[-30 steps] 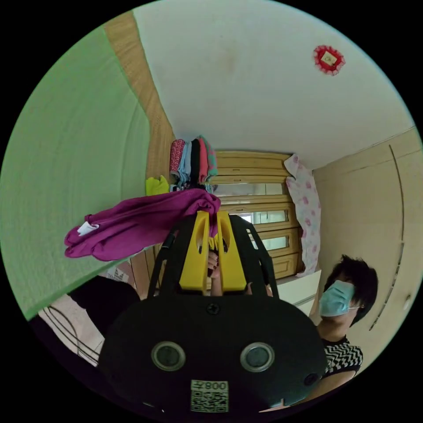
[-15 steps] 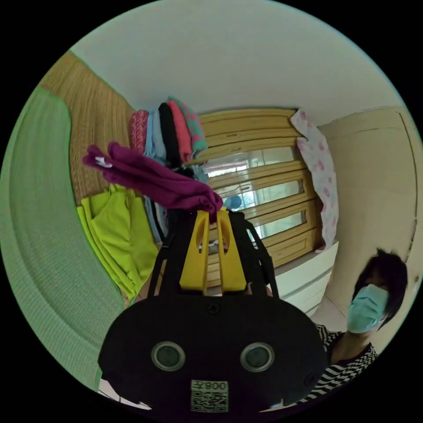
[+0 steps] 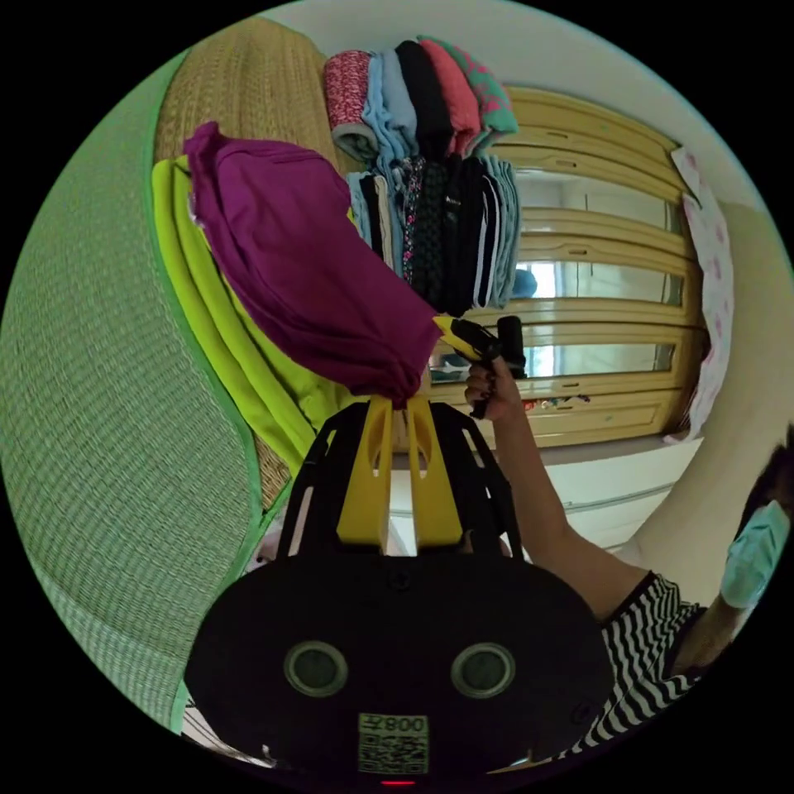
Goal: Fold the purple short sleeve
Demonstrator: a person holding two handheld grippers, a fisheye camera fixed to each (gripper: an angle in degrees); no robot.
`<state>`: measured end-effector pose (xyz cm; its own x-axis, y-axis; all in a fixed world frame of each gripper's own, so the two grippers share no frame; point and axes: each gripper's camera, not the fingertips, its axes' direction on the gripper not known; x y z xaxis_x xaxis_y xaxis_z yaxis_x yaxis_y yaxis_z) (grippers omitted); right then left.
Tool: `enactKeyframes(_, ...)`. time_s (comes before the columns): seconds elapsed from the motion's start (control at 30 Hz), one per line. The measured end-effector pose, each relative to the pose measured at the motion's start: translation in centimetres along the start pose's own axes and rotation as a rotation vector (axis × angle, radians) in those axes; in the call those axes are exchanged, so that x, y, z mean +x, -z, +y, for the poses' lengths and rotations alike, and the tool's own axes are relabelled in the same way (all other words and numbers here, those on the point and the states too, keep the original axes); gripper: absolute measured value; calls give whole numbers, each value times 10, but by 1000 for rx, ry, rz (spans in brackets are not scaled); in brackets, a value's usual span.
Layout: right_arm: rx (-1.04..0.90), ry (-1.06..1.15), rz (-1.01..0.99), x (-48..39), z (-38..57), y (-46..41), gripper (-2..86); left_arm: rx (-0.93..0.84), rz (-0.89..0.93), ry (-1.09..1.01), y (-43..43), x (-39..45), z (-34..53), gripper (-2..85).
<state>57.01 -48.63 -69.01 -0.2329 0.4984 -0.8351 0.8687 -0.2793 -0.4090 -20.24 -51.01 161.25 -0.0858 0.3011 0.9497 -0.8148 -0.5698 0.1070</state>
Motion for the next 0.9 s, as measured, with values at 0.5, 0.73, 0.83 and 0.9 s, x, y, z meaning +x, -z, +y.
enactKeyframes(0.5, 24, -106, 159, 23, -5, -15, 12, -225, -144, -37, -87, 15, -4, 24)
enactKeyframes(0.73, 223, -9, 207, -49, 26, 21, 2, -128, -209, -204, -70, 64, -7, 11)
enactKeyframes(0.83, 210, 68, 360, -102, 28, -5, 1, -147, -314, -275, -92, 79, -22, 6)
enactKeyframes(0.9, 110, 99, 549, -129, 17, -45, 1, -191, -377, -239, -113, 74, -30, 4)
